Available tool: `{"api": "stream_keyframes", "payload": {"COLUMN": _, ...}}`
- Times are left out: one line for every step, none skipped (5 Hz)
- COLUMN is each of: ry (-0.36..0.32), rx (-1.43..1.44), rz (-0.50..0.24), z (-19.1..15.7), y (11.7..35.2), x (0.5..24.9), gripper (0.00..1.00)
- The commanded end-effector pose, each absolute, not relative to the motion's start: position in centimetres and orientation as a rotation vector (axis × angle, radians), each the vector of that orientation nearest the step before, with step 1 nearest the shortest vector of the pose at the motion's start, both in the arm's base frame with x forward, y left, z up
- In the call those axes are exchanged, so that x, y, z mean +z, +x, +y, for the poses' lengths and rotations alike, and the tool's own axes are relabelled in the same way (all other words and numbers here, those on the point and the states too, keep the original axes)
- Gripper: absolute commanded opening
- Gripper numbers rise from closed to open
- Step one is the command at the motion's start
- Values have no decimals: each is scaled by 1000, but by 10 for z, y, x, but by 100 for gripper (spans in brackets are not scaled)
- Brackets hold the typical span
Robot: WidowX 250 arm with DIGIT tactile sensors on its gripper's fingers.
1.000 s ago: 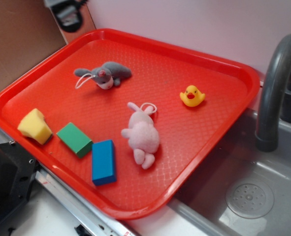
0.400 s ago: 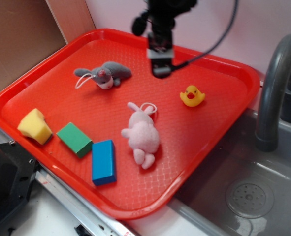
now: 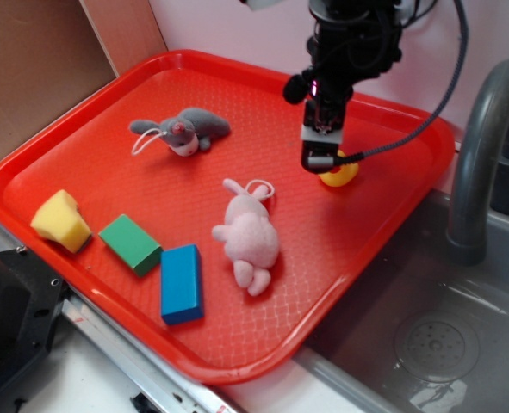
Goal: Grab the yellow duck.
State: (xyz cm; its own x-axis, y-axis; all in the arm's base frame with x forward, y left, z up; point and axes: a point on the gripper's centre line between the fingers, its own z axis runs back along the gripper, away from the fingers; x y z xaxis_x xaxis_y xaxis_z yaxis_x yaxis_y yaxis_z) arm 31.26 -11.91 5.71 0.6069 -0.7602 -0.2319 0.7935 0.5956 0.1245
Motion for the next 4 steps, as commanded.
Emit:
{"api": "stream_keyframes", "payload": {"ry": 54, "rx": -1023, "rz": 199, "z": -134, "y": 304, "x": 52, "gripper": 100}}
{"api": "stream_keyframes", "payload": {"ry": 11, "rx": -1018, "rz": 228, "z": -137, "y": 300, "x": 43, "gripper": 100}}
{"api": "stream_keyframes", "payload": {"ry": 59, "rx": -971, "rz": 194, "z": -132, "y": 302, "x": 39, "gripper": 0}}
{"api": "stream_keyframes", "payload": {"ry": 63, "rx": -955, "rz": 175, "z": -133, "y": 303, "x": 33, "gripper": 0}}
